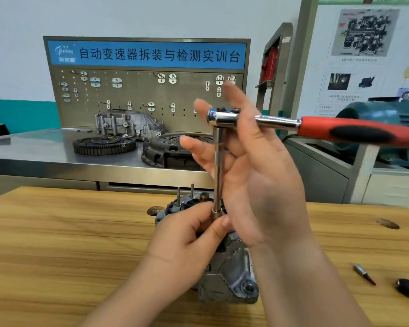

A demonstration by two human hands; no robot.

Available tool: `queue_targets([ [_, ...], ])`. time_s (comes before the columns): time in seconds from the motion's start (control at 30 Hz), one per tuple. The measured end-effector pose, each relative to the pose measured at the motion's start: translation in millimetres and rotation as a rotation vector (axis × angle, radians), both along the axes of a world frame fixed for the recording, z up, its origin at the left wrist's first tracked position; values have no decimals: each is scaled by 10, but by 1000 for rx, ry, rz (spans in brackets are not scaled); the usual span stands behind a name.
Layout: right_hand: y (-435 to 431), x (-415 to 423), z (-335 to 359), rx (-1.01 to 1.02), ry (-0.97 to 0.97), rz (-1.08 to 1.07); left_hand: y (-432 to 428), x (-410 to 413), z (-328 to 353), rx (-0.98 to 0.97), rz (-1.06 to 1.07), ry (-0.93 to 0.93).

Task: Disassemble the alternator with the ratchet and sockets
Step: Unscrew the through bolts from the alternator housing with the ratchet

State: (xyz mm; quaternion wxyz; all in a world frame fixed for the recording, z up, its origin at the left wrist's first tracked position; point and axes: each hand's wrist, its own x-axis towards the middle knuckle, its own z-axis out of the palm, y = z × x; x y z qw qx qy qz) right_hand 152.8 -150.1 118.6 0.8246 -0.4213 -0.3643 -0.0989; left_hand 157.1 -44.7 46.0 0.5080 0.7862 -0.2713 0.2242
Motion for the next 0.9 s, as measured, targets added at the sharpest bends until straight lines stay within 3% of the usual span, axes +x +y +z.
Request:
queue_targets([
  [0.13, -1, 8, 2, 16, 66, -2, 25, -15, 14, 13, -24, 13],
  [0.33, 32, -23, 3, -53, -102, -125, -1, 17, -14, 58, 75, -8],
  [0.57, -22, 26, -7, 48, 100, 7, -3, -44, 29, 3, -41, -16],
  [0.77, 10, -16, 11, -27, -73, -88, -9, -21, 8, 51, 17, -21],
  [0.9, -3, -4, 10, 48, -43, 13, -36, -19, -13, 16, 51, -57],
])
